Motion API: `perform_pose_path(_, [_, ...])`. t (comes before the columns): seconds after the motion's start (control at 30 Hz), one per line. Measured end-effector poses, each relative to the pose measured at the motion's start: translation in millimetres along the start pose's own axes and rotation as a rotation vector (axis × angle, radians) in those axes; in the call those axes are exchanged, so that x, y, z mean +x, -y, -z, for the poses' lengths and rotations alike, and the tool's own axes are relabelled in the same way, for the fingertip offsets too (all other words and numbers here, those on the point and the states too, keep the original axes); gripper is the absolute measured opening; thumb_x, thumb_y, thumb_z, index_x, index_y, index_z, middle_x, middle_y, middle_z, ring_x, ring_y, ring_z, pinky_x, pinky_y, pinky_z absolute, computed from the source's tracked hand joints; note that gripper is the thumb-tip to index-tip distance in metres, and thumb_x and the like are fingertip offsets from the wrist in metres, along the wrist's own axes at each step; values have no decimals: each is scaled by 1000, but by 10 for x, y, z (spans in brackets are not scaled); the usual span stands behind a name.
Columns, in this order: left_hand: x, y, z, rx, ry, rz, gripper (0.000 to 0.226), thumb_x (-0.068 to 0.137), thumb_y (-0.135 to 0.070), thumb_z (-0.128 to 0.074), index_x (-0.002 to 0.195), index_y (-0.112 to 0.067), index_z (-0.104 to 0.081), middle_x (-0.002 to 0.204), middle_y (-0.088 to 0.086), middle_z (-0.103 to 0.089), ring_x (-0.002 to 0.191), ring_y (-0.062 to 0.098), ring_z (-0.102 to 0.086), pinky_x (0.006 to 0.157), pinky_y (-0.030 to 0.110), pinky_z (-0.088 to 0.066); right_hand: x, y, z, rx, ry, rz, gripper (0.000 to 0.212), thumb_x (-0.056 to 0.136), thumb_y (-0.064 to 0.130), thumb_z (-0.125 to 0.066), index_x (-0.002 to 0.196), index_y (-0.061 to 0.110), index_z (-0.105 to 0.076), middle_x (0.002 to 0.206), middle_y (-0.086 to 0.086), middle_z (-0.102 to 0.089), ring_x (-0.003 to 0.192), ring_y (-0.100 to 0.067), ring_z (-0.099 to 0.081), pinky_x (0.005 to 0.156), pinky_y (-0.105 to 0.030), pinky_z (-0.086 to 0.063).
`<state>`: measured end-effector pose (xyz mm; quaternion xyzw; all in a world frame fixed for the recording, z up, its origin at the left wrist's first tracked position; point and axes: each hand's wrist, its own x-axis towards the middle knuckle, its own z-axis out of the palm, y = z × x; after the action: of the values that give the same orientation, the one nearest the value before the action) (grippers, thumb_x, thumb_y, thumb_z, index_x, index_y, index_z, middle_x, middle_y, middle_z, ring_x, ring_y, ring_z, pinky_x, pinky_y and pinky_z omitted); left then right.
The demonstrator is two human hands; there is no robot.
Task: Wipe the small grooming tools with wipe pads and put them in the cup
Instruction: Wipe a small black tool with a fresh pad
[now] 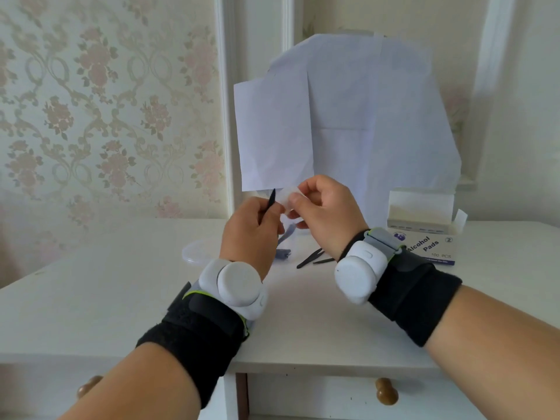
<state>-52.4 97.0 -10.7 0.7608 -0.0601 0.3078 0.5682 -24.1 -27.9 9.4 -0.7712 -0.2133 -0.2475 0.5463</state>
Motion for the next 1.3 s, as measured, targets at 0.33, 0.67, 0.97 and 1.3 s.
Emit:
perform_pose_path(0.33, [6,12,-2,4,36,26,27,99,-33,-49,88,-12,-62,61,1,-61,43,8,-52,45,20,-42,-26,48,-86,578,-11,-310,23,84,7,-73,104,0,-65,92,-16,-75,85,-26,-75,85,-38,-59])
perform_pose_path(0.67, [-47,-30,33,-13,88,-59,34,99,-25,-51,68,-16,-61,51,-6,-54,39,1,-47,44,14,-41,-59,34,-74,664,-4,-264,18,91,23,-67,88,5,-70,87,-15,-75,77,-23,-72,74,-33,-59])
perform_pose_path(0.97, [-46,-21,-5,-26,143,-58,26,98,-22,-54,85,-6,-71,51,-9,-54,38,1,-46,43,12,-38,-33,-70,-74,568,58,-212,18,87,18,-73,96,3,-75,91,-16,-75,79,-24,-73,66,-31,-56])
perform_pose_path(1.3, [-58,-10,-17,0,184,20,26,100,-23,-48,86,-17,-70,55,-5,-62,42,9,-49,48,18,-43,11,-69,19,644,-77,-250,21,95,21,-62,104,4,-71,94,-10,-77,89,-22,-74,72,-32,-56])
